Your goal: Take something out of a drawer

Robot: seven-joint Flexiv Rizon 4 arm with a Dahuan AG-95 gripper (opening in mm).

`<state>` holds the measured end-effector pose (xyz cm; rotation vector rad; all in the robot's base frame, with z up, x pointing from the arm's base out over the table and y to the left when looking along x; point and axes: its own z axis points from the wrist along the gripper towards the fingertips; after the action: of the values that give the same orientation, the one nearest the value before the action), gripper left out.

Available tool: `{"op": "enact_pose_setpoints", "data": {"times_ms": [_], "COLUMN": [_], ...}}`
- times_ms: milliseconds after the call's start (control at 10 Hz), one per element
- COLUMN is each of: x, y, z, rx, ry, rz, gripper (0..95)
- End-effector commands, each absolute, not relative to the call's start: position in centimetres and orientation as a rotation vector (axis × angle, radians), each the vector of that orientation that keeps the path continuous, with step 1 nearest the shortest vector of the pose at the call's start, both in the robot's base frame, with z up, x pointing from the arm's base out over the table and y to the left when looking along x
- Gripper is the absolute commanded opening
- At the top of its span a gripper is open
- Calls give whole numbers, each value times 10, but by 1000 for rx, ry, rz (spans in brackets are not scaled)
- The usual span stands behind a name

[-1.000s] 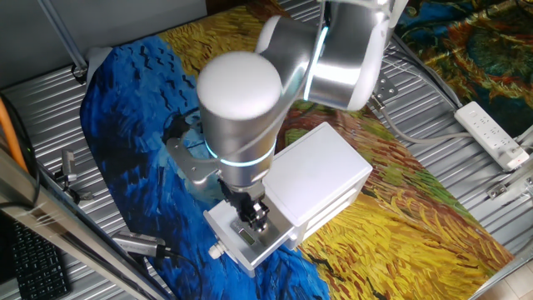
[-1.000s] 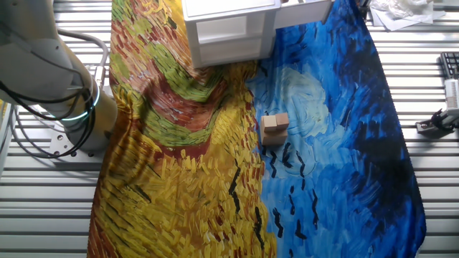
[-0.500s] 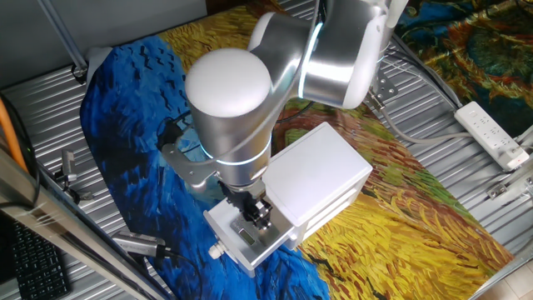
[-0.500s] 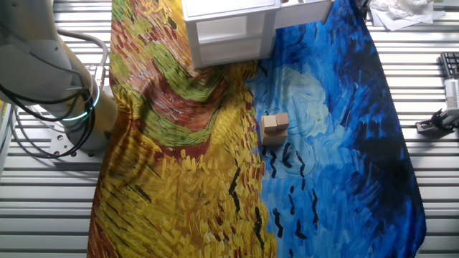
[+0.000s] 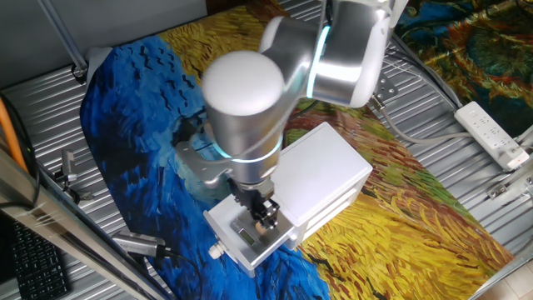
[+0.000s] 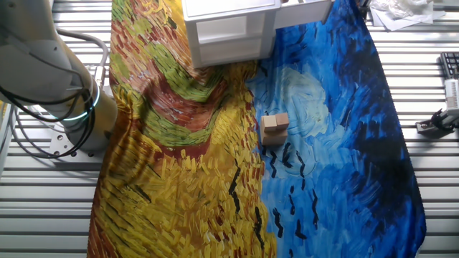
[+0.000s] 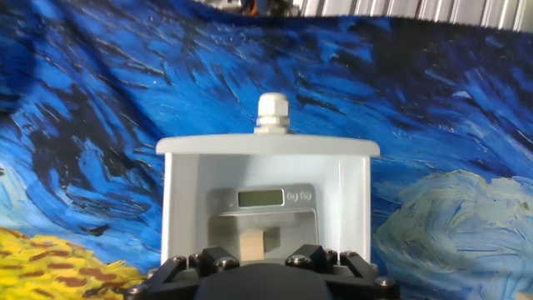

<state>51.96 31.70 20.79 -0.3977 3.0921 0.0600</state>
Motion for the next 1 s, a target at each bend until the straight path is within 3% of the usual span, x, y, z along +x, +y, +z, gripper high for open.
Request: {"op": "enact_pose_setpoints", "data": {"times_ms": [100,1000], "x": [522,522], "y": [318,318], "z": [207,207], "rx": [-402,-540], "ry": [3103,3077], "rz": [63,51], "gripper": [570,570]}}
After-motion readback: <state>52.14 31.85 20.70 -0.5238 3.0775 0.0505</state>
